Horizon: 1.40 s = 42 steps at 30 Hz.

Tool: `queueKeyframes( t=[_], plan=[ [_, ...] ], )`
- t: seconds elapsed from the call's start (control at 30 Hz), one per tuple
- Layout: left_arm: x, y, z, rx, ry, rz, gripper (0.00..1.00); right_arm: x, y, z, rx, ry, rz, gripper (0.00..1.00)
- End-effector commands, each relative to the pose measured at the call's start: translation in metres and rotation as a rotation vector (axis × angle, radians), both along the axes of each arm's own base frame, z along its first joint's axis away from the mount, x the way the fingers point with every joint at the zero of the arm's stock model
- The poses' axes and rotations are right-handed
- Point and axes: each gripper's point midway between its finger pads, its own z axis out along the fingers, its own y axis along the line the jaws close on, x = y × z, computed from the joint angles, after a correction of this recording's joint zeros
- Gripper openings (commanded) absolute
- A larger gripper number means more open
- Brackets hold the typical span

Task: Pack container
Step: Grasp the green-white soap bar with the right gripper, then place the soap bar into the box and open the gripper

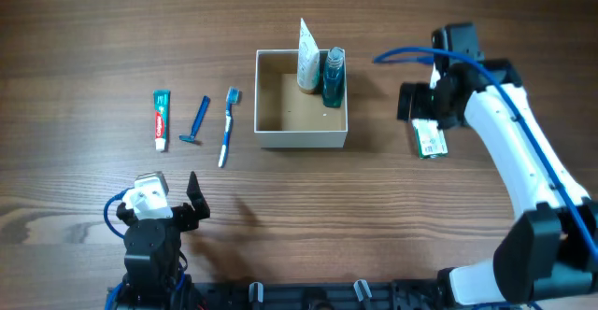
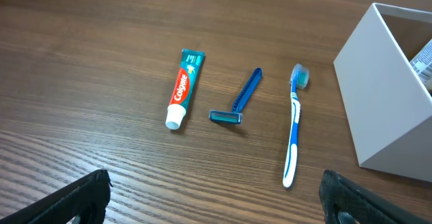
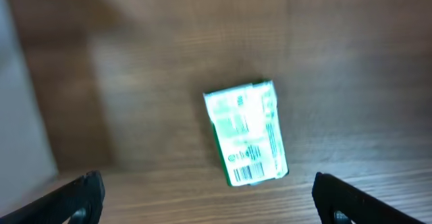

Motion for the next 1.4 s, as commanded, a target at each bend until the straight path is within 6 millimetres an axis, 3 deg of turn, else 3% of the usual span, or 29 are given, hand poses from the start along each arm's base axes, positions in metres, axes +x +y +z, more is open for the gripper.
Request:
queueKeyframes(
  t=[0.0,0.17,0.23,0.43,0.57,0.67,0.73,0.83,0.97,1.13,1.3,1.37],
  plan=[
    [0.000,-0.001,-0.003,-0.009,0.003,-0.008,1.00,-0.010,0.000,-0.028,0.020,0.057,0.042,1.00],
    [0.000,-0.001,-0.003,-0.009,0.003,-0.008,1.00,-0.016,-0.006,-0.060,-0.011,0.117,0.036,0.99],
    [0.000,-0.001,-0.003,-0.009,0.003,-0.008,1.00,-0.016,-0.014,-0.084,-0.050,0.158,0.028,0.98],
    [0.000,-0.001,-0.003,-0.009,0.003,-0.008,1.00,-0.026,-0.030,-0.126,-0.067,0.273,-0.031,0.92],
    [0.000,-0.001,-0.003,-0.009,0.003,-0.008,1.00,-0.033,-0.032,-0.135,-0.017,0.313,-0.075,0.82],
    [0.000,-0.001,-0.003,-0.009,0.003,-0.008,1.00,-0.033,-0.033,-0.133,-0.017,0.310,-0.076,0.80],
    [0.000,-0.001,-0.003,-0.009,0.003,-0.008,1.00,-0.034,-0.032,-0.132,-0.016,0.312,-0.077,0.68],
    [0.000,-0.001,-0.003,-0.009,0.003,-0.008,1.00,-0.035,-0.032,-0.126,-0.014,0.308,-0.079,0.52],
    [0.000,-0.001,-0.003,-0.009,0.003,-0.008,1.00,-0.031,-0.030,-0.117,-0.002,0.278,-0.098,0.40],
    [0.000,-0.001,-0.003,-0.009,0.003,-0.008,1.00,-0.022,-0.020,-0.084,0.060,0.191,-0.089,0.36],
    [0.000,-0.001,-0.003,-0.009,0.003,-0.008,1.00,-0.013,-0.005,-0.010,0.135,0.031,-0.069,0.33],
    [0.000,-0.001,-0.003,-0.009,0.003,-0.008,1.00,-0.015,0.014,0.036,0.209,-0.069,-0.039,0.28]
  ],
)
